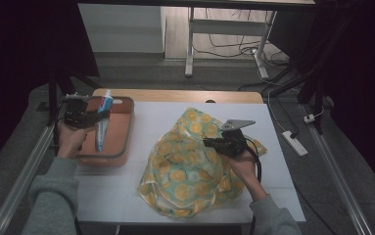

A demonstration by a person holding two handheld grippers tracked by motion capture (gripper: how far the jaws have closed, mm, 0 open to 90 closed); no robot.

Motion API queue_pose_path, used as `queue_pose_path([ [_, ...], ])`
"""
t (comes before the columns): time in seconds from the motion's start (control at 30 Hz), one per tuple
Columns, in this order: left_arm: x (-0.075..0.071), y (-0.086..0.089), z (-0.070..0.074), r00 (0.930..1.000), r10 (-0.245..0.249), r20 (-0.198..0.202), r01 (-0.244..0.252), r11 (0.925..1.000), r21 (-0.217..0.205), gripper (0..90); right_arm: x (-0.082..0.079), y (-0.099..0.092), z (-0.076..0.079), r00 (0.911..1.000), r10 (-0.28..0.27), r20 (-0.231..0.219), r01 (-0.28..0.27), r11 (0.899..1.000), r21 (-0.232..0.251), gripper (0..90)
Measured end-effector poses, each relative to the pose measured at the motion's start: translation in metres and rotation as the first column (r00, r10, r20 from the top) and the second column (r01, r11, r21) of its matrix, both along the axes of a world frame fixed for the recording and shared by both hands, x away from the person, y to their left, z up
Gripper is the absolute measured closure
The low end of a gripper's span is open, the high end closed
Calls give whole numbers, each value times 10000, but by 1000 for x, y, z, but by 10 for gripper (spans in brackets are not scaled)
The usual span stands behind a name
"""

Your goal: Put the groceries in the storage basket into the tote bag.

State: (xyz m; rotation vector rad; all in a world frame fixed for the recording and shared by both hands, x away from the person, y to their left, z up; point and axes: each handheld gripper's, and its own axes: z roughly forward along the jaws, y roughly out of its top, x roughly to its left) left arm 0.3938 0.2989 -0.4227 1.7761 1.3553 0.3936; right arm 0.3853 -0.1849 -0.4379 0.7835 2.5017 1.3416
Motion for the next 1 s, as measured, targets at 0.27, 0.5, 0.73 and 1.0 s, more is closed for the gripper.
queue_pose_path([
  [0.27,-14,-8,18,9956,-389,847,409,9989,-222,733,0,-1,0,10000,-14,26,14,10000,32,891],
  [0.5,-30,-18,33,9820,-811,1709,935,9934,-660,734,0,-1,0,10000,-26,19,26,10000,36,891],
  [0.73,-47,-37,41,9590,-1722,2250,1995,9743,-1047,733,0,-2,1,10000,-47,51,47,10000,70,891],
  [1.0,-55,-62,41,9321,-2671,2447,2964,9507,-912,734,0,-3,2,10000,-51,68,50,9999,96,891],
])
